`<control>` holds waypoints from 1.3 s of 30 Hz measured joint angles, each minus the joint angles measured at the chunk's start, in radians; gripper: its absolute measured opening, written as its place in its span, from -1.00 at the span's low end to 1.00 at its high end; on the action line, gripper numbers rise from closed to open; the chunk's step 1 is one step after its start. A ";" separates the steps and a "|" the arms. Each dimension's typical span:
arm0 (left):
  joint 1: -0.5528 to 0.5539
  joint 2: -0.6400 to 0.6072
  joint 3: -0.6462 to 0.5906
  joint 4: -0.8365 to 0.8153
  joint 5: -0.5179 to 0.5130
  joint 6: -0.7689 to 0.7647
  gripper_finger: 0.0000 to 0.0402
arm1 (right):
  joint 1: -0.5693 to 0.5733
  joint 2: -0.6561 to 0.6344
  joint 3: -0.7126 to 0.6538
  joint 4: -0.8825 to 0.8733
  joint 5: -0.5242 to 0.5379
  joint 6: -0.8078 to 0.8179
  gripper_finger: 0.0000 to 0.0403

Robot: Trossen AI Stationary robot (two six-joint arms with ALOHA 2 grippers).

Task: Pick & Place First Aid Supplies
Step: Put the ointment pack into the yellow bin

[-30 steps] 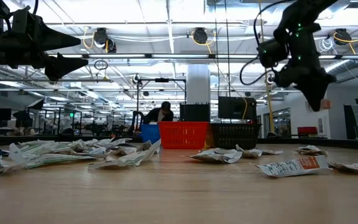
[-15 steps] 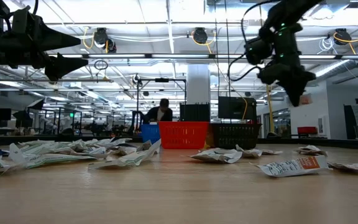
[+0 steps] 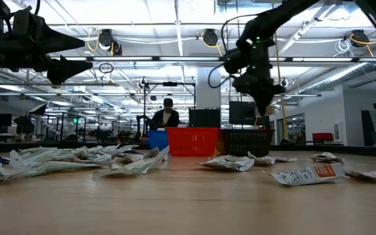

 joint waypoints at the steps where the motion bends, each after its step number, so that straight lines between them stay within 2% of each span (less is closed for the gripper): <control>1: 0.000 0.000 0.000 0.000 0.000 0.000 0.94 | 0.005 0.024 0.039 0.000 0.000 0.000 -1.00; 10: 0.000 0.000 0.000 0.000 0.000 0.000 0.94 | 0.030 0.206 0.321 0.009 -0.001 -0.011 -1.00; 13: 0.000 0.000 0.000 0.000 0.000 0.000 0.94 | 0.034 0.255 0.403 0.013 -0.030 -0.012 -1.00; 19: 0.000 0.000 0.000 0.000 0.000 0.000 0.94 | 0.033 0.292 0.493 0.037 -0.075 -0.012 -1.00; 26: 0.000 0.000 0.000 0.000 0.000 0.000 0.94 | 0.041 0.291 0.461 0.101 -0.073 -0.009 -1.00; 39: 0.000 0.000 0.000 0.000 0.000 0.000 0.94 | 0.120 0.291 0.220 0.398 -0.067 -0.030 -1.00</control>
